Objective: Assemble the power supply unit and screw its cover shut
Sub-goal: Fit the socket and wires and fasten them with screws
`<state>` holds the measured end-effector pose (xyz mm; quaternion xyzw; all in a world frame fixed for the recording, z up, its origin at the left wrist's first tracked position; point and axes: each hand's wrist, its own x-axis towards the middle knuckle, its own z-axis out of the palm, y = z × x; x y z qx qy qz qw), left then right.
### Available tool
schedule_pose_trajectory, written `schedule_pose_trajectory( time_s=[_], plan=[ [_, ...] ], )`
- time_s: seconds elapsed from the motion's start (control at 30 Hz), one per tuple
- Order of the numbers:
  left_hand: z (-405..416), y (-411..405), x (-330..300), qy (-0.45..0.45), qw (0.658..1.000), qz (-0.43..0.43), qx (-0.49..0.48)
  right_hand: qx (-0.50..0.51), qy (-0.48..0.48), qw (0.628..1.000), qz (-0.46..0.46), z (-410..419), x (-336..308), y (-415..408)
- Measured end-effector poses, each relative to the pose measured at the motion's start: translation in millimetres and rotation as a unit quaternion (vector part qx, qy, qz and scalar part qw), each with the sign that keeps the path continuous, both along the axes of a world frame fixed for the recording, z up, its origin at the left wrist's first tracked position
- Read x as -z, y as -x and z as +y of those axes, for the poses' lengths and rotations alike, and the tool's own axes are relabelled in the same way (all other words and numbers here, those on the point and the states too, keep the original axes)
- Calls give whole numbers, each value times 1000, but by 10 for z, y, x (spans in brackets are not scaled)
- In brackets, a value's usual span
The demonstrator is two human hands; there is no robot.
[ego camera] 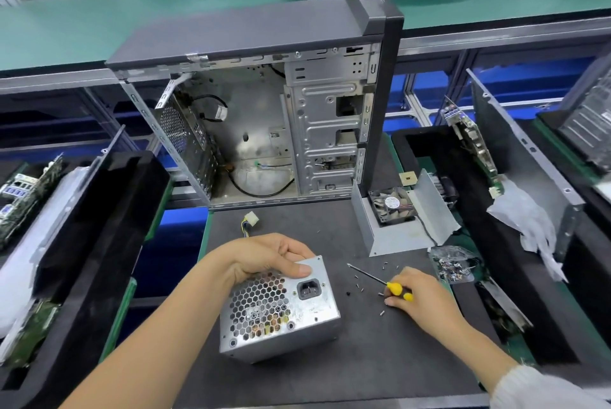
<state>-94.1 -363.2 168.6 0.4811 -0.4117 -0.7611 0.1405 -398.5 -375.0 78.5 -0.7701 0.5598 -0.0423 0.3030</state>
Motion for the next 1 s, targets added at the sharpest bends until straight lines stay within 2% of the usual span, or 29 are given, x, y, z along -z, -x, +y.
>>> schedule_pose_trajectory(
  time_s=[0.13, 0.27, 0.4, 0.73, 0.8, 0.87, 0.93, 1.0],
  plan=[
    [6, 1, 6, -2, 1000, 1, -7, -10, -12, 999, 28, -44, 16, -13],
    [3, 5, -1, 3, 1000, -4, -5, 3, 19, 1000, -4, -125, -15, -174],
    [21, 18, -12, 18, 1000, -10, -14, -59, 38, 997, -30, -167, -16, -531],
    [33, 28, -41, 14, 1000, -8, -22, -155, 30, 984, 79, -153, 95, -716],
    [31, 31, -38, 14, 1000, -9, -23, -118, 5, 993, 25, -146, 14, -661],
    [26, 29, -27, 18, 999, -10, -25, -44, -43, 994, -88, -157, -159, -585],
    [20, 20, -20, 20, 1000, -8, -23, 7, -102, 974, -201, -163, -403, -536],
    [16, 17, -22, 20, 1000, -6, -18, 19, -164, 945, -281, -142, -643, -526]
  ],
)
